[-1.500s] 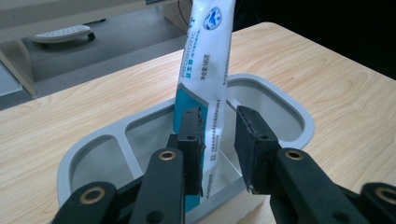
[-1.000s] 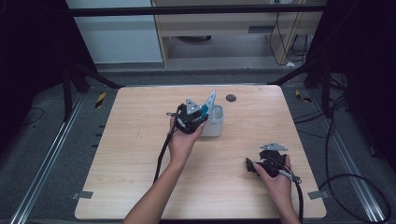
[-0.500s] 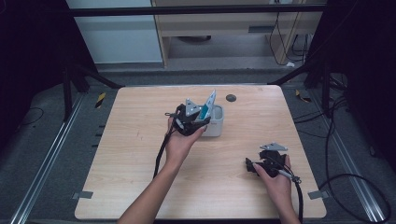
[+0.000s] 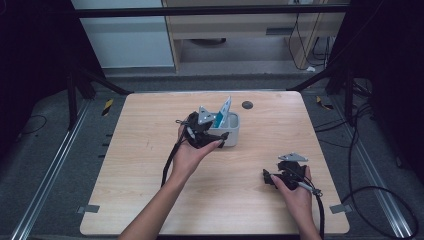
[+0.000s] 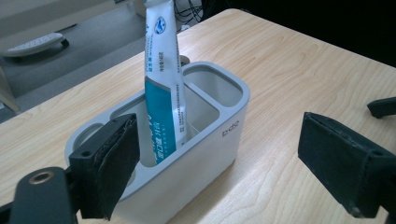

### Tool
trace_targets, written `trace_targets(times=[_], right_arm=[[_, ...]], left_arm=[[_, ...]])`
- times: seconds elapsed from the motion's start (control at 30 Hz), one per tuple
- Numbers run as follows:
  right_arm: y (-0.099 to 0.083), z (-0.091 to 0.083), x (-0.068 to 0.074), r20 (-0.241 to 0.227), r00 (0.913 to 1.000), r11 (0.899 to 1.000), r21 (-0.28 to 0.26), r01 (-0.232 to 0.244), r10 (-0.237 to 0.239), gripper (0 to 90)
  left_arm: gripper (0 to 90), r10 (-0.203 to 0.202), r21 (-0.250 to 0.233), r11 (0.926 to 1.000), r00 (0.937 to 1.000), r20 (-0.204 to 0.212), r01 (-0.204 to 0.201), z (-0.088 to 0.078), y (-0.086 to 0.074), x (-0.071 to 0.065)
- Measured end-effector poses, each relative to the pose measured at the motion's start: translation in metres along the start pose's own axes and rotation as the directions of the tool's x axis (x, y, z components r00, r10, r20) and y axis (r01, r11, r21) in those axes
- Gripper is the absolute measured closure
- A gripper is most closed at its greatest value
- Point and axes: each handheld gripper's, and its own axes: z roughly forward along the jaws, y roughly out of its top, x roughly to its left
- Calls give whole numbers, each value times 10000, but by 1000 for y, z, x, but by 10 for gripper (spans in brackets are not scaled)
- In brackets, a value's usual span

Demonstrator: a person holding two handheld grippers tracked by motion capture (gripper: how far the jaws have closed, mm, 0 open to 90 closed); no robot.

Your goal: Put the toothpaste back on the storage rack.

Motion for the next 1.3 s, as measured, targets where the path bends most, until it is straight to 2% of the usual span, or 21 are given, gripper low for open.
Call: trace_targets(times=[0.37,0.6,0.9,1.13,1.23,1.3], right_arm=[[0,0,0,-2,10000,10000,1,1,-1,5],[0,0,0,-2,10000,10000,1,-3,3,4],[0,0,0,-3,10000,10000,-2,-2,2,5],[0,0,0,-2,10000,10000,-1,-4,4,5],[0,0,0,-2,10000,10000,0,-2,2,5],[0,0,0,0,10000,10000,0,-4,4,5]], left_arm=[[63,561,275,9980,9978,358,-571,-22,-4,-4],[59,621,580,9962,9973,392,-643,-34,-17,-3],[51,560,1194,9912,9983,179,-578,-52,-50,5],[49,651,1798,9817,9978,-113,-620,-62,-78,16],[48,463,2006,9788,9987,-227,-408,-64,-91,23],[50,455,2249,9737,9984,-337,-368,-66,-100,29]])
